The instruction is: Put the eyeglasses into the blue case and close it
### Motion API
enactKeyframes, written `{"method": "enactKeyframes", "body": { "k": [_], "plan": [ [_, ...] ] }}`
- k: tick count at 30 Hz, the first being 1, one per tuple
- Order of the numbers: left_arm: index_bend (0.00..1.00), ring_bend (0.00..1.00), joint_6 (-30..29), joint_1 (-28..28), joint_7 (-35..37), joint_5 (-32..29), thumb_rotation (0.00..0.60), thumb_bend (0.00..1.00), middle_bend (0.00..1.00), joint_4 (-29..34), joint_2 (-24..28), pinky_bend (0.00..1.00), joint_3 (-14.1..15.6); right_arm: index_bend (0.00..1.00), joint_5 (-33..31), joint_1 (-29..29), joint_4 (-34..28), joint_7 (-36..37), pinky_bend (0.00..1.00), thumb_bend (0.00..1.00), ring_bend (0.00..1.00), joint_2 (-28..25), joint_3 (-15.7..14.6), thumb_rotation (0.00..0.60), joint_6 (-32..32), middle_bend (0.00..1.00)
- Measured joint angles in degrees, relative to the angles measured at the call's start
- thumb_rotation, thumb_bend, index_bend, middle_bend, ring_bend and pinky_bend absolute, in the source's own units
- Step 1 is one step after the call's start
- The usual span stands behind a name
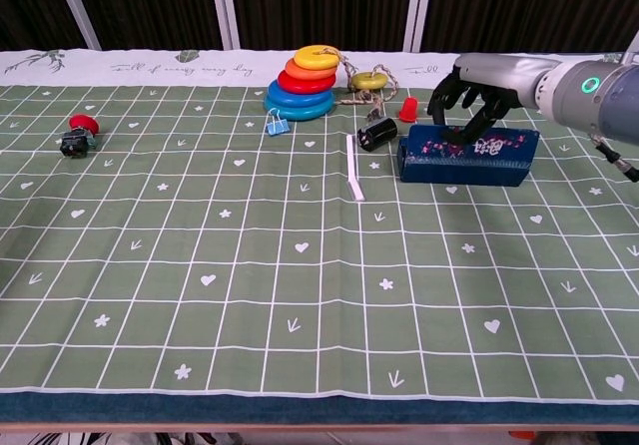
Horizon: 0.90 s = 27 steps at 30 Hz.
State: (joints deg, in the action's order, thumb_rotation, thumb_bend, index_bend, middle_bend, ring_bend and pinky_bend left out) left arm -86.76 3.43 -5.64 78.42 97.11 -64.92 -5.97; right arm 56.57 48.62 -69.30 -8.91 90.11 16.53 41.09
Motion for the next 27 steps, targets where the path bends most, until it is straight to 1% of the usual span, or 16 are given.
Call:
{"method": "enactKeyframes", "body": {
  "k": [10,18,22,24,27],
  "plan": [
    [0.26,0.00,0.2,0.1,-0.6,0.0,0.600,0.34,0.00,-0.1,-0.2,0.00,0.1,0.71,-3.3,1.9,3.2,0.8,0.20,0.54,0.21,0.8,0.9,0.600,-2.7,0.25],
    [0.26,0.00,0.1,0.1,-0.8,-0.1,0.600,0.34,0.00,-0.1,-0.3,0.00,0.1,0.71,-6.2,3.8,8.7,1.0,0.20,0.54,0.21,2.3,1.1,0.600,-5.4,0.25],
    [0.26,0.00,0.2,0.1,-0.8,-0.2,0.600,0.34,0.00,-0.1,-0.3,0.00,0.1,0.70,-7.1,4.4,10.4,1.4,0.20,0.54,0.21,2.8,1.0,0.600,-6.7,0.24],
    [0.26,0.00,0.2,0.1,-0.9,-0.2,0.600,0.34,0.00,-0.1,-0.3,0.00,0.1,0.68,-7.2,4.6,11.0,1.6,0.20,0.54,0.21,3.0,0.9,0.600,-7.2,0.23],
    [0.26,0.00,0.3,0.1,-0.9,-0.3,0.600,0.34,0.00,-0.2,-0.3,0.00,0.1,0.55,-7.1,4.9,11.8,1.9,0.20,0.54,0.20,3.1,0.6,0.600,-7.8,0.22]
  ]
}}
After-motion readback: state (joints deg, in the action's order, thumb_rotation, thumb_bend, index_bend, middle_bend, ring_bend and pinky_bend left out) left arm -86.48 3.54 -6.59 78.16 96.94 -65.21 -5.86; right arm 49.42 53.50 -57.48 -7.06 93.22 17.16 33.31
